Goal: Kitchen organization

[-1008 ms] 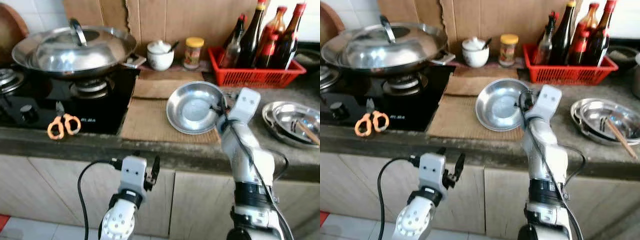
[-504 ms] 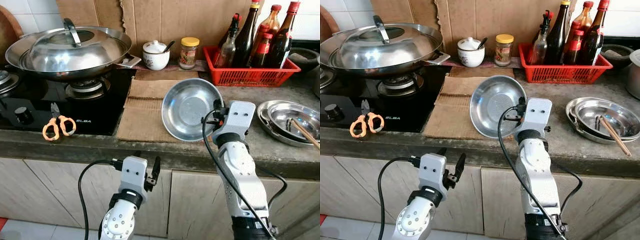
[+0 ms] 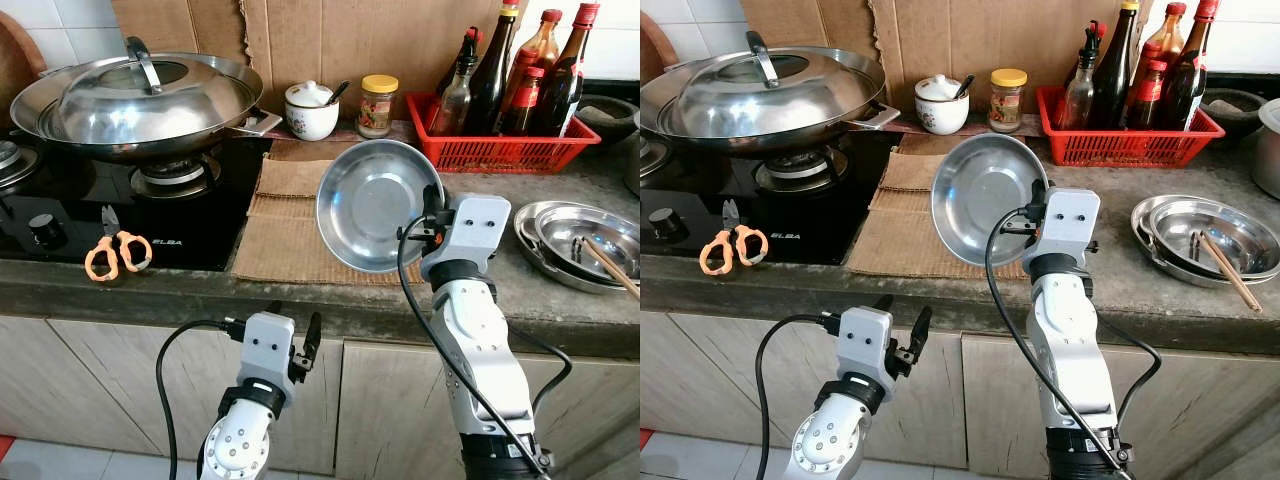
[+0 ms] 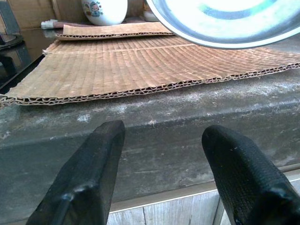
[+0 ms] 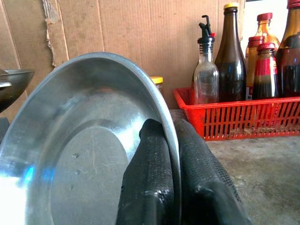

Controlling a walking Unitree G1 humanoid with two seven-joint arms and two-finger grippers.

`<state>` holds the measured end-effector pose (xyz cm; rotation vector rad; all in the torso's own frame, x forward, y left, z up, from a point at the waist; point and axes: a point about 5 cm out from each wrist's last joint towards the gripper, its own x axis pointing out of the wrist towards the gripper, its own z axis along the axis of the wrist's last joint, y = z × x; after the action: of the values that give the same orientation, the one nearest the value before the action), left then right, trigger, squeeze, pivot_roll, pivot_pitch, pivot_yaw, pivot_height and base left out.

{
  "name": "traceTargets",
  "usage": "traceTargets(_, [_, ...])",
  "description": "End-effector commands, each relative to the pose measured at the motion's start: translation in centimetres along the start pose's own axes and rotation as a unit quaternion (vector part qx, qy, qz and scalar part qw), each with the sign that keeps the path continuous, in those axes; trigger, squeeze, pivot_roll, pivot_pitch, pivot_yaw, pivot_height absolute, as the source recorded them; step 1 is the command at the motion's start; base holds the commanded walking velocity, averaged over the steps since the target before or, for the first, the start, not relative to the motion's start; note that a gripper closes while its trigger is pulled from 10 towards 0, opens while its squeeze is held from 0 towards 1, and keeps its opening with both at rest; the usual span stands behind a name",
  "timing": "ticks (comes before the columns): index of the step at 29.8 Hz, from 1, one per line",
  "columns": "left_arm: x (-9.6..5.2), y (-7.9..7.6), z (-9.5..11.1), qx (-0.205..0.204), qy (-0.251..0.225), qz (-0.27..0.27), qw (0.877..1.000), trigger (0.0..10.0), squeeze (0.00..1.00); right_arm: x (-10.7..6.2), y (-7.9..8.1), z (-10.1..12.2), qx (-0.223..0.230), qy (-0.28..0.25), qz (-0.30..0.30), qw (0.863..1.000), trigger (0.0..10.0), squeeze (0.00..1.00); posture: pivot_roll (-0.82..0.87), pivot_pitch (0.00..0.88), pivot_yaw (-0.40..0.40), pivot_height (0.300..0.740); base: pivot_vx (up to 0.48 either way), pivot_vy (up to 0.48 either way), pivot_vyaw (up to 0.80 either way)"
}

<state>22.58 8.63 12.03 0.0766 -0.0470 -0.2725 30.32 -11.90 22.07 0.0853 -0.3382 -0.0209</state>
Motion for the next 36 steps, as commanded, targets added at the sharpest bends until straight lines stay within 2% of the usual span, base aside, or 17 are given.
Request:
traceTargets(1, [-0.1,-0.2,0.2,0.001,-0.006,-0.006,1.0,10.0,0.0,0.2,0.4,1.1,0.005,-0.027,0.009,1.0,0.0,0.0,0.03,0.025,-0.022,0.74,-0.247,0.0,0.0])
traceTargets(18, [-0.1,-0.2,0.2,0.0,-0.006,-0.004,1.0,10.0,0.0,0.2,0.5,0.7,0.006,-0.016,0.013,1.0,0.0,0.0,0.03,0.032,-0.024,0.74,-0.292,0.0,0.0])
traceTargets(29, [-0.1,-0.2,0.2,0.0,-0.006,-0.004,1.0,10.0,0.0,-0.9,0.1,-0.9,-0.013,0.014,0.016,1.0,0.0,0.0,0.03,0.04,-0.023,0.74,-0.301,0.0,0.0])
traceTargets(30, [-0.1,-0.2,0.2,0.0,-0.006,-0.004,1.0,10.0,0.0,-1.2,0.1,-1.2,-0.015,0.023,0.018,0.999,3.5,0.0,0.03,0.04,-0.022,0.74,-0.3,0.0,0.0])
traceTargets(31, [-0.1,-0.2,0.2,0.0,-0.006,-0.004,1.0,10.0,0.0,-1.4,0.0,-1.4,-0.015,0.027,0.019,0.999,8.7,0.0,0.03,0.04,-0.022,0.74,-0.3,0.0,0.0])
traceTargets(32, [-0.1,-0.1,0.2,0.0,-0.006,-0.003,1.0,10.0,0.0,-1.5,0.0,-1.6,-0.016,0.03,0.02,0.999,8.7,0.0,0.03,0.041,-0.022,0.74,-0.3,0.0,0.0])
traceTargets(33, [-0.1,-0.2,0.2,0.0,-0.006,-0.004,1.0,10.0,0.0,-1.7,0.0,-1.8,-0.018,0.033,0.023,0.999,10.0,0.0,0.03,0.041,-0.022,0.74,-0.3,0.0,0.0])
traceTargets(36, [-0.1,-0.1,0.2,0.001,-0.006,-0.003,1.0,10.0,0.0,-2.0,0.1,-2.1,-0.02,0.038,0.029,0.999,10.0,0.0,0.03,0.041,-0.021,0.74,-0.298,0.0,0.0])
